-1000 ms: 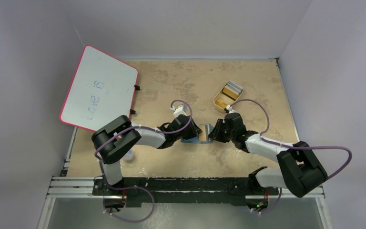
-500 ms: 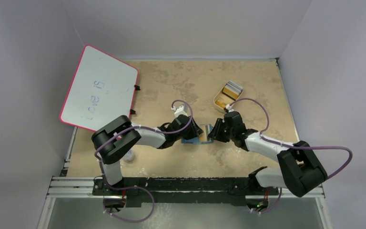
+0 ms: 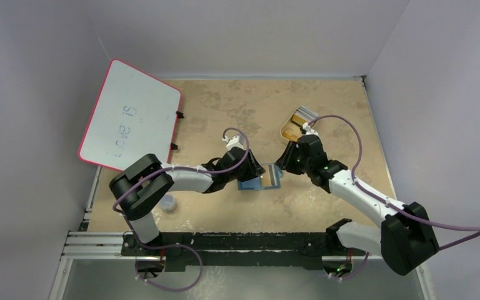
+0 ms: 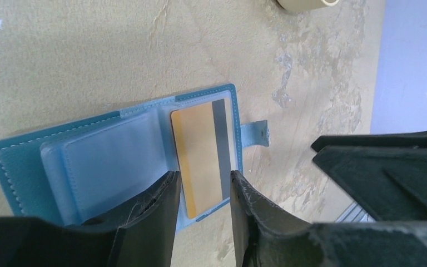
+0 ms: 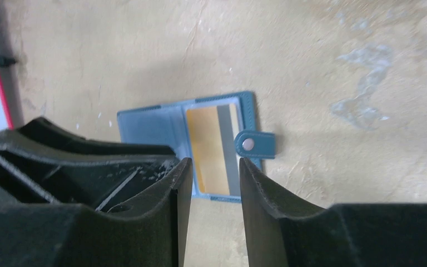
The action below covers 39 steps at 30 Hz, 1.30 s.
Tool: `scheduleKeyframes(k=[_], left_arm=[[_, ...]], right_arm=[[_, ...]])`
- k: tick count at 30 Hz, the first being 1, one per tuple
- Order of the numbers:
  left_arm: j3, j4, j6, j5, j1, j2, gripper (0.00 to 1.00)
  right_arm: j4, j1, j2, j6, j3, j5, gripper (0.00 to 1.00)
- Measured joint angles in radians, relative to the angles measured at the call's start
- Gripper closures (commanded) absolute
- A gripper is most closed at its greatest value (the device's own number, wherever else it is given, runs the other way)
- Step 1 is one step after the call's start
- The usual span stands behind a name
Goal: Put the credit cards into the card holder
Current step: Pick up the credit card from the storage box.
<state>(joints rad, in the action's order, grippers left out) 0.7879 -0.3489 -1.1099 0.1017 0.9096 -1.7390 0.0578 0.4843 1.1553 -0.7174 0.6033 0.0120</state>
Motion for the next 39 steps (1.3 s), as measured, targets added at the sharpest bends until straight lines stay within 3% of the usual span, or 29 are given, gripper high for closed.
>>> scheduleKeyframes(k=[4, 13, 23, 31, 39], left_arm=[[0.0, 0.047, 0.022, 0.004, -0.009, 0.04, 0.44], [0.055, 0.323, 0.14, 0.097, -0.014, 0.285, 0.37], [0.154, 0.673, 0.314, 0.198, -0.019, 0.603, 0.31], [0.173, 0.822, 0.434, 0.178, -0.019, 0.642, 0.28], [0.169, 0.881, 0.468, 0.198, -0.019, 0.682, 0.27]], right_arm=[[0.039, 0.0, 0.003, 0.006, 0.057, 0.069, 0.59], [0.056, -0.058, 0.094, 0.066, 0.249, 0.271, 0.52], [-0.019, -0.186, 0.407, 0.485, 0.541, 0.452, 0.43], [-0.058, -0.213, 0.562, 0.852, 0.592, 0.407, 0.41], [-0.085, -0.217, 0.607, 1.122, 0.626, 0.253, 0.33]])
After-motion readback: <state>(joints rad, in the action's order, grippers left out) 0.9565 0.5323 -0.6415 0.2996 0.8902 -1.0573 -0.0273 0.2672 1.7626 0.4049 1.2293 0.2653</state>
